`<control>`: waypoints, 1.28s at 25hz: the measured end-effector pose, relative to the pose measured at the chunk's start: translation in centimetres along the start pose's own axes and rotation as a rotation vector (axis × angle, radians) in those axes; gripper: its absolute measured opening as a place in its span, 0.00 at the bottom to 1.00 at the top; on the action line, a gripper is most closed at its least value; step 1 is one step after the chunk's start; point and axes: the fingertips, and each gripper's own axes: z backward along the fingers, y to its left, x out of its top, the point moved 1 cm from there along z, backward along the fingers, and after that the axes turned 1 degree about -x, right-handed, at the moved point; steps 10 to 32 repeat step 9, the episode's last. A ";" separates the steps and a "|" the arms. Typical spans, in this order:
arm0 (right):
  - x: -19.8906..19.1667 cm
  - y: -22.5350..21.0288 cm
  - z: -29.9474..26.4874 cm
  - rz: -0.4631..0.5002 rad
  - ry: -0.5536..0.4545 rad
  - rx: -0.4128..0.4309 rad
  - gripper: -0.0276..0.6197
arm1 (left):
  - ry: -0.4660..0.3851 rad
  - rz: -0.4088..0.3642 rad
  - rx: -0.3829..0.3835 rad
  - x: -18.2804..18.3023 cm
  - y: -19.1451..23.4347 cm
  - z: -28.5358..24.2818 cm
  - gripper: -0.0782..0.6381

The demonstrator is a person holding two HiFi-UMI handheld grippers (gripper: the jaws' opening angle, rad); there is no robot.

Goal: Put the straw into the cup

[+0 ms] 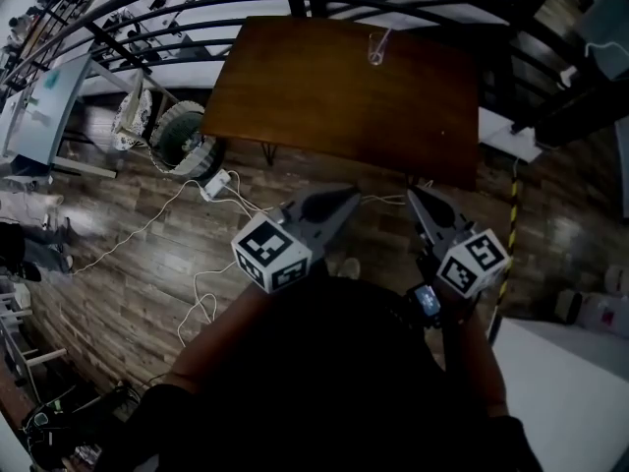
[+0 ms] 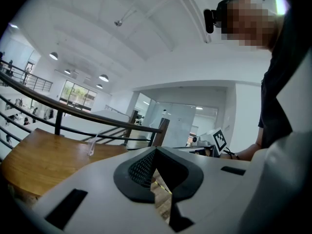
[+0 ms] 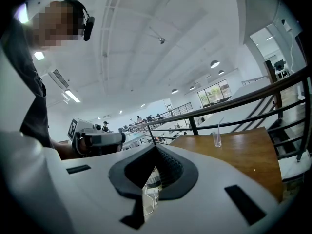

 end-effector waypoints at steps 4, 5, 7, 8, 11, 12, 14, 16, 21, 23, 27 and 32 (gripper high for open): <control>0.3 0.4 -0.7 0.006 -0.003 0.013 0.06 | 0.003 0.001 0.007 0.2 0.1 0.4 0.12; 0.3 0.7 -0.8 0.006 -0.004 0.015 0.06 | 0.006 0.004 0.006 0.1 0.0 0.7 0.12; 0.3 1.5 -1.0 0.009 -0.005 0.022 0.06 | 0.010 0.007 0.004 0.0 -0.2 1.2 0.12; 0.2 1.9 -1.2 0.011 -0.003 0.026 0.06 | 0.011 0.008 0.005 -0.1 -0.2 1.4 0.12; 0.2 2.2 -1.3 0.012 -0.002 0.029 0.06 | 0.012 0.008 0.005 -0.1 -0.3 1.7 0.12; 0.2 2.2 -1.3 0.012 -0.002 0.029 0.06 | 0.012 0.008 0.005 -0.1 -0.3 1.7 0.12; 0.2 2.2 -1.3 0.012 -0.002 0.029 0.06 | 0.012 0.008 0.005 -0.1 -0.3 1.7 0.12; 0.2 2.2 -1.3 0.012 -0.002 0.029 0.06 | 0.012 0.008 0.005 -0.1 -0.3 1.7 0.12; 0.2 2.2 -1.3 0.012 -0.002 0.029 0.06 | 0.012 0.008 0.005 -0.1 -0.3 1.7 0.12; 0.2 2.2 -1.3 0.012 -0.002 0.029 0.06 | 0.012 0.008 0.005 -0.1 -0.3 1.7 0.12; 0.2 2.2 -1.3 0.012 -0.002 0.029 0.06 | 0.012 0.008 0.005 -0.1 -0.3 1.7 0.12; 0.2 2.2 -1.3 0.012 -0.002 0.029 0.06 | 0.012 0.008 0.005 -0.1 -0.3 1.7 0.12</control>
